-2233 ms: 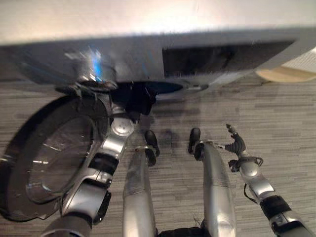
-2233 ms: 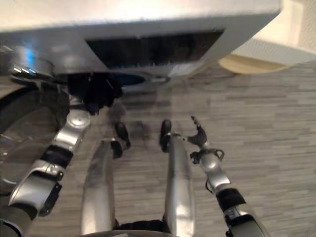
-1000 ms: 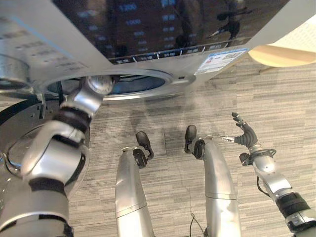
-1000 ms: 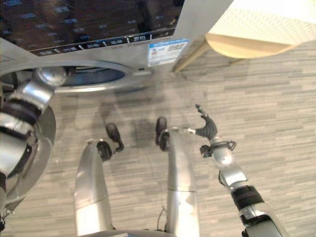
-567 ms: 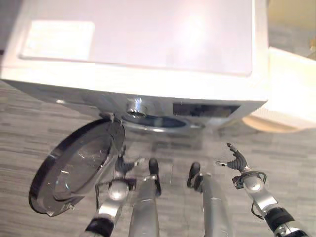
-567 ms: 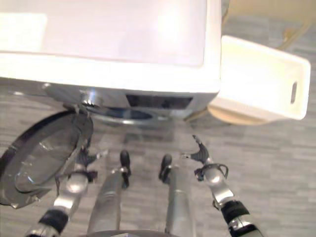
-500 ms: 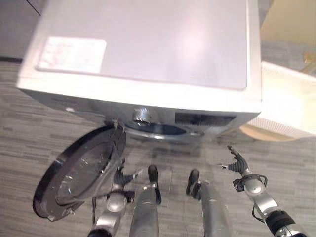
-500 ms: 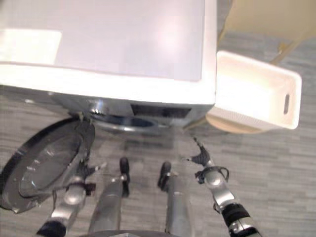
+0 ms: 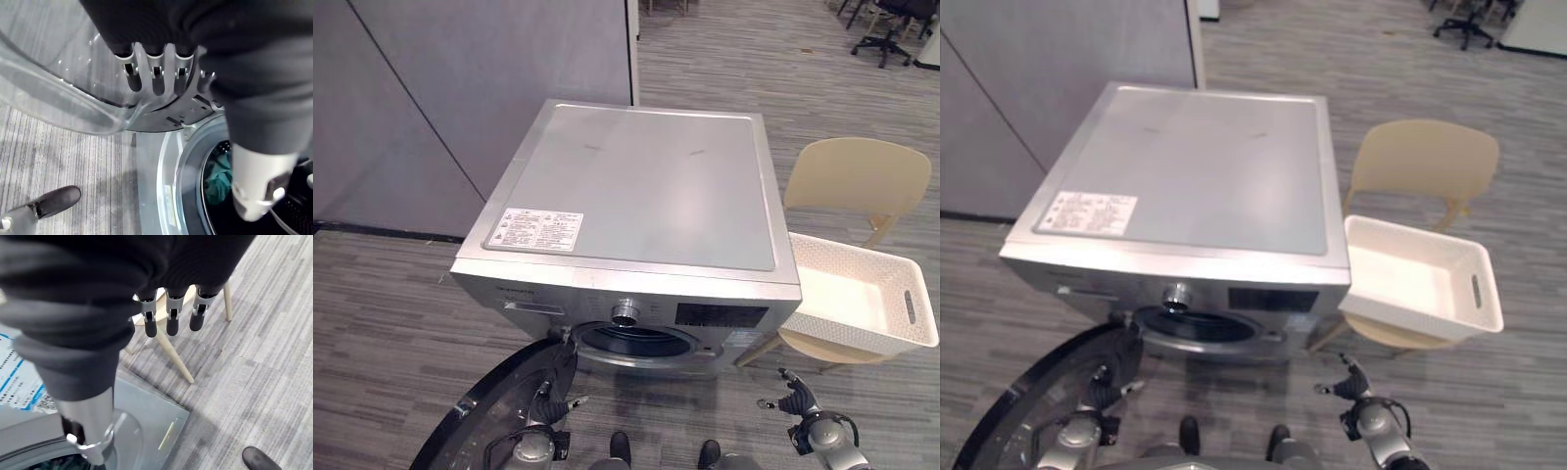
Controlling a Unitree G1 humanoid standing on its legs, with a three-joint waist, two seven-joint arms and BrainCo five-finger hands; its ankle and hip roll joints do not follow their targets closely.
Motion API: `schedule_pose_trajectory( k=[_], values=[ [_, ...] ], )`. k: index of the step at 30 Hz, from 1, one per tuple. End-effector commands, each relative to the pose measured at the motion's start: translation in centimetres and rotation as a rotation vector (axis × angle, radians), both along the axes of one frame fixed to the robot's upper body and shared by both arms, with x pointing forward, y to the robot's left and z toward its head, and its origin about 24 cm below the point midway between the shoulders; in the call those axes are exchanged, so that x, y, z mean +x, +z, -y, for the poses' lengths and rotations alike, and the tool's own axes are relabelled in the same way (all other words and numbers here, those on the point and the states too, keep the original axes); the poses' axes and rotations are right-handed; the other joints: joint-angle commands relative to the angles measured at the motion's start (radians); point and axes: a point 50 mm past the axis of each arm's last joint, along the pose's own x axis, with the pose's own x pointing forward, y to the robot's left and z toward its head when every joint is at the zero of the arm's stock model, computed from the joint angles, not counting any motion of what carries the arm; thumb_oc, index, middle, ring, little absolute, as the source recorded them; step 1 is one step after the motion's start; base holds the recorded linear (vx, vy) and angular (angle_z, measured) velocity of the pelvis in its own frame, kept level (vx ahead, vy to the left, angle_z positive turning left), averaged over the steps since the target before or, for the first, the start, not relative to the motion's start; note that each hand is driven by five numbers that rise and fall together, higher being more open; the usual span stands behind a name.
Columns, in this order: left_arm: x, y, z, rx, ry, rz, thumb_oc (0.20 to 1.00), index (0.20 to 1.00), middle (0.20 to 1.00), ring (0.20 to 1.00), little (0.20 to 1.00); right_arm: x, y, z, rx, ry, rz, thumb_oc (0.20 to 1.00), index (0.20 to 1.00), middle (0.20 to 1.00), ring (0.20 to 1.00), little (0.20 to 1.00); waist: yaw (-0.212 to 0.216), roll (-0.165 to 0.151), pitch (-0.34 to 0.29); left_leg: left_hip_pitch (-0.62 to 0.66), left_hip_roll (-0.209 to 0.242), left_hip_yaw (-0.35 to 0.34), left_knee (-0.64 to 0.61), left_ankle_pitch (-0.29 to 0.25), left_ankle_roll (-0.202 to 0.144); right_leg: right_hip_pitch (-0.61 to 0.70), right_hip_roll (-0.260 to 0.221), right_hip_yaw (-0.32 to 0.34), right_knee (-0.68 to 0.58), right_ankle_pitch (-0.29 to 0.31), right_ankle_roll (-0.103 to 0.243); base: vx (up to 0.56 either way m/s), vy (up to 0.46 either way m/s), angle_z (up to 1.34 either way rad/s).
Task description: Grab the laundry basket,head to the washer,open it,put in the laundry and shut it.
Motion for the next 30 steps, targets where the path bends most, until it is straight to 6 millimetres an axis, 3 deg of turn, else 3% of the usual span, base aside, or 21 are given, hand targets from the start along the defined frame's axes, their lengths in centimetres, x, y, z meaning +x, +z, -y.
schedule_pose_trajectory(
  k=[1,4,6,7,8,9,12,14,17,19,22,23,25,26,30],
  values=[
    [3.0,1.9,-0.8,0.062,-0.005,0.123,1.0,1.0,1.0,1.0,1.0,1.7,0.7,-0.7,0.024,-0.004,0.056,1.0,1.0,1.0,1.0,1.0,-0.003,-0.005,0.049,-0.032,0.01,-0.017,-0.044,0.025,0.005,-0.053,0.037,0.151,0.018,0.034,0.087,-0.22,-0.121,0.25],
    [3.3,2.2,-0.9,0.066,-0.005,0.139,1.0,1.0,1.0,1.0,1.0,1.5,0.4,-1.0,0.026,0.011,0.039,1.0,1.0,1.0,1.0,1.0,0.012,0.001,0.039,-0.057,0.024,-0.03,-0.044,0.041,0.001,-0.024,0.025,0.16,0.059,0.015,0.075,-0.18,-0.182,0.1],
    [3.3,2.4,-0.8,0.056,0.01,0.155,1.0,1.0,1.0,1.0,1.0,1.4,0.3,-1.3,0.032,0.015,0.036,1.0,1.0,1.0,1.0,1.0,0.04,-0.012,0.031,-0.112,0.03,-0.061,-0.044,0.095,-0.019,0.058,0.042,0.179,-0.031,-0.044,0.05,-0.21,-0.262,0.45],
    [3.3,2.4,-0.8,0.057,0.011,0.155,1.0,1.0,1.0,1.0,1.0,1.4,0.3,-1.4,0.032,0.015,0.036,1.0,1.0,1.0,1.0,1.0,0.039,-0.013,0.031,-0.112,0.03,-0.063,-0.044,0.095,-0.019,0.059,0.042,0.178,-0.033,-0.043,0.05,-0.16,-0.196,0.56],
    [3.2,2.3,-0.7,0.056,0.017,0.152,1.0,1.0,1.0,1.0,1.0,1.3,0.2,-1.3,0.033,0.007,0.028,1.0,1.0,1.0,1.0,1.0,0.052,-0.014,0.031,-0.144,0.034,-0.076,-0.044,0.13,-0.037,0.071,0.054,0.171,-0.075,-0.055,0.038,-0.29,-0.308,0.47],
    [3.4,2.5,-0.3,0.039,0.017,0.171,1.0,1.0,1.0,1.0,1.0,1.6,0.4,-0.8,0.018,0.0,0.04,1.0,1.0,1.0,1.0,1.0,0.059,-0.006,0.034,-0.221,0.049,-0.099,-0.044,0.185,-0.079,0.065,0.085,0.162,-0.132,-0.047,0.018,-0.39,-0.356,0.37],
    [3.8,3.0,0.3,0.022,-0.006,0.207,1.0,1.0,1.0,1.0,1.0,1.3,0.6,0.7,-0.012,-0.05,0.043,1.0,1.0,1.0,1.0,1.0,0.043,-0.012,0.053,-0.225,0.039,-0.024,0.003,0.141,-0.05,0.053,0.061,0.081,-0.169,-0.014,0.022,-0.36,-0.178,1.39],
    [3.5,3.2,-0.2,0.028,0.002,0.217,1.0,1.0,1.0,1.0,1.0,0.4,0.2,1.4,-0.016,-0.091,0.015,1.0,1.0,1.0,1.0,1.0,0.026,-0.029,0.047,-0.196,0.014,0.007,0.122,0.035,-0.028,0.044,0.026,0.026,-0.186,0.013,0.018,-0.28,-0.066,0.94],
    [3.4,3.2,-0.5,0.032,0.017,0.214,1.0,1.0,1.0,1.0,1.0,-0.1,-0.2,1.4,-0.013,-0.101,-0.017,1.0,1.0,1.0,1.0,1.0,0.014,-0.024,0.025,-0.135,-0.003,-0.004,0.101,-0.004,-0.022,0.043,0.027,0.003,-0.191,0.018,0.019,-0.04,0.002,0.89],
    [3.2,3.2,-0.6,0.04,0.018,0.213,1.0,1.0,1.0,1.0,1.0,-0.4,-0.4,1.4,-0.017,-0.1,-0.032,1.0,1.0,1.0,1.0,1.0,0.01,-0.016,0.012,-0.113,-0.01,-0.01,0.078,-0.002,-0.018,0.043,0.034,-0.004,-0.197,0.021,0.021,0.06,0.044,0.39],
    [4.2,4.5,-2.4,0.17,-0.037,0.239,1.0,1.0,1.0,1.0,1.0,-0.8,-0.6,1.8,-0.014,-0.117,-0.044,1.0,1.0,1.0,1.0,1.0,0.001,-0.018,-0.019,-0.06,-0.021,-0.001,0.006,0.004,-0.012,0.076,0.032,-0.013,-0.213,0.025,0.034,0.18,0.159,0.31],
    [5.8,6.6,-4.0,0.275,-0.087,0.302,1.0,1.0,1.0,1.0,1.0,-1.1,-0.6,2.0,-0.018,-0.108,-0.052,1.0,1.0,1.0,1.0,1.0,-0.006,-0.017,-0.025,-0.036,-0.029,0.0,-0.017,-0.002,-0.008,0.088,0.025,-0.006,-0.21,0.027,0.042,0.21,0.213,-0.14],
    [7.3,8.6,-5.1,0.35,-0.128,0.365,1.0,1.0,1.0,1.0,1.0,-1.1,-0.4,2.2,-0.022,-0.1,-0.048,1.0,1.0,1.0,1.0,1.0,-0.01,-0.017,-0.027,-0.026,-0.037,0.004,-0.028,-0.007,-0.004,0.09,0.018,0.003,-0.207,0.031,0.051,0.21,0.245,-0.26],
    [10.8,13.6,-6.3,0.507,-0.217,0.513,1.0,1.0,1.0,1.0,1.0,-1.2,-0.1,2.5,-0.025,-0.079,-0.036,1.0,1.0,1.0,1.0,1.0,-0.021,-0.02,-0.032,-0.027,-0.048,0.009,-0.032,-0.019,0.004,0.082,0.007,0.014,-0.202,0.038,0.065,0.2,0.257,-0.31],
    [13.0,16.6,-7.3,0.583,-0.207,0.579,1.0,1.0,1.0,1.0,1.0,-0.9,0.1,2.5,-0.034,-0.054,-0.036,1.0,1.0,1.0,1.0,1.0,-0.03,-0.025,-0.025,-0.043,-0.053,0.018,-0.027,-0.027,0.012,0.055,-0.002,0.03,-0.195,0.05,0.078,0.06,0.12,-0.15]
  ],
)
